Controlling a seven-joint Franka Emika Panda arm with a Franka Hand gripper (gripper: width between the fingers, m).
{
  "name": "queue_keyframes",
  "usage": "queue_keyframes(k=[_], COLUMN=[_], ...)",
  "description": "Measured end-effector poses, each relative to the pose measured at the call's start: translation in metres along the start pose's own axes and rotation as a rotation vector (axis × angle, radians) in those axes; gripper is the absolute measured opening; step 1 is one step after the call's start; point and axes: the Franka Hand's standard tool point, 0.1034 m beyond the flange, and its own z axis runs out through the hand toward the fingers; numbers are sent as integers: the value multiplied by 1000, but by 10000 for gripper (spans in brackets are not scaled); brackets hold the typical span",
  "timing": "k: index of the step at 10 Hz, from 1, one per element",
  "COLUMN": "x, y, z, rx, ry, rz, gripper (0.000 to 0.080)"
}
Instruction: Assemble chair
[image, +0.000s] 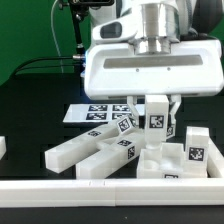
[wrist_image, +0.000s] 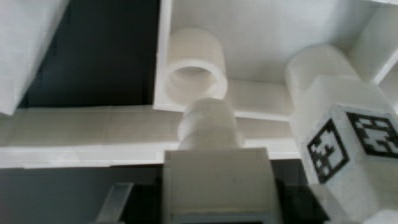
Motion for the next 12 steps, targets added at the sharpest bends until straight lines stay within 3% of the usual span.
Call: queue_keyframes(k=[6,12], x=[-13,-21], y=[10,9], z=[13,19], rx=[-14,-15], ry=[-21,-29], rz=[1,-4], gripper=[281,281])
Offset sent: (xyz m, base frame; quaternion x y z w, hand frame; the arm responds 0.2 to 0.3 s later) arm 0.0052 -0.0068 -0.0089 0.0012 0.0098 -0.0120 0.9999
